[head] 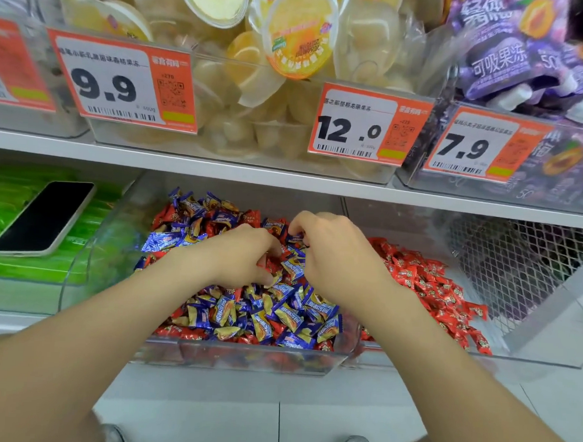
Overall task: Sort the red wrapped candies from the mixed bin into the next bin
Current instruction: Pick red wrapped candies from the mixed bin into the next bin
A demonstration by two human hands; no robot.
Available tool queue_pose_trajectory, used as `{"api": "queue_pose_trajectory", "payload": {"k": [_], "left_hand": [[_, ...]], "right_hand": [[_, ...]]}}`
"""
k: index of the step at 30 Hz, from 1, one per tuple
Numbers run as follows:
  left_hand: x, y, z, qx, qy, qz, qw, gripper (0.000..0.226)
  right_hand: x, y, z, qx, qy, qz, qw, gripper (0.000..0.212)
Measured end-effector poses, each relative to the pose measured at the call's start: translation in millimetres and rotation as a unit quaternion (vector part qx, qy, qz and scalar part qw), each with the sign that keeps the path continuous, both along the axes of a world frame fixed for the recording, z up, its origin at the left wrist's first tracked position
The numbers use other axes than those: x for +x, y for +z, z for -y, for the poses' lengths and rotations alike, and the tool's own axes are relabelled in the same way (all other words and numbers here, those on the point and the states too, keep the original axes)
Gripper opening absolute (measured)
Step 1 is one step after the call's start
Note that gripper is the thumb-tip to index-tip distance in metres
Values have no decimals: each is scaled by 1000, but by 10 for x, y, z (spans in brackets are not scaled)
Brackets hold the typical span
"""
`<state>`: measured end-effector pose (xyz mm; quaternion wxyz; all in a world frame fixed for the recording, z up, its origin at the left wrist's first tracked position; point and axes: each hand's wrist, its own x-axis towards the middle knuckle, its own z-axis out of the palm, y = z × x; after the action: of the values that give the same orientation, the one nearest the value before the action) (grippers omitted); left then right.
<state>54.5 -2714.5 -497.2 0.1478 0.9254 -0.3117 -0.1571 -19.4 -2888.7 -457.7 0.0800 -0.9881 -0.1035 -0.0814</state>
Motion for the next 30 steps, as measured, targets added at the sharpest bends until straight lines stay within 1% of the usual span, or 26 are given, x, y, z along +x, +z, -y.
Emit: {"api": "queue_pose_trajectory", "payload": {"k": [2, 3, 5, 7, 8, 11, 13, 16, 18, 21, 23, 25, 26, 27, 28, 30], "left_hand": [[28, -25, -25, 18, -1, -8, 1000, 38], [34, -38, -32, 22, 0, -7, 1000, 34], [35, -46, -44, 18, 3, 1, 1000, 29], [16, -28, -55, 6, 11, 13, 1000, 26], [4, -11, -63, 0, 16, 22, 1000, 25], [-10, 14, -89, -22, 27, 49, 998, 26], [-23, 29, -111, -32, 33, 55, 997, 24], [-4, 46, -142, -46, 58, 81, 994, 34], [15, 86, -165, -61, 77, 80, 992, 30], [11, 162, -211, -110, 118, 24, 987, 15], [-23, 207, -231, -153, 145, -25, 977, 11], [-56, 225, -266, -195, 175, -96, 960, 11], [-84, 245, -285, -209, 185, -127, 952, 11], [-104, 261, -308, -214, 189, -144, 947, 12], [-120, 277, -329, -207, 188, -147, 949, 15], [-167, 316, -367, -181, 190, -130, 956, 28]], "right_hand": [[33, -6, -28, 5, 0, -25, 1000, 26], [42, -18, -43, -15, 0, -50, 999, 19], [53, -58, -68, -95, 1, -95, 991, 10], [71, -64, -81, -167, 6, -103, 980, 20], [99, -56, -71, -183, 6, -100, 978, 28], [219, -80, -33, -194, 7, -124, 973, 47], [256, -118, -26, -189, 14, -138, 972, 51], [278, -165, -33, -150, 14, -119, 981, 31], [296, -148, 1, -109, 12, -123, 986, 25], [277, -58, 103, -3, 16, -137, 990, 20], [228, -12, 141, 47, 31, -132, 990, 20], [181, 4, 129, 93, 35, -115, 988, 11], [157, 0, 111, 114, 36, -103, 988, 11], [130, 2, 86, 129, 36, -92, 987, 20], [104, 22, 58, 145, 35, -90, 985, 27], [85, 29, 8, 176, 18, -112, 978, 28]]}}
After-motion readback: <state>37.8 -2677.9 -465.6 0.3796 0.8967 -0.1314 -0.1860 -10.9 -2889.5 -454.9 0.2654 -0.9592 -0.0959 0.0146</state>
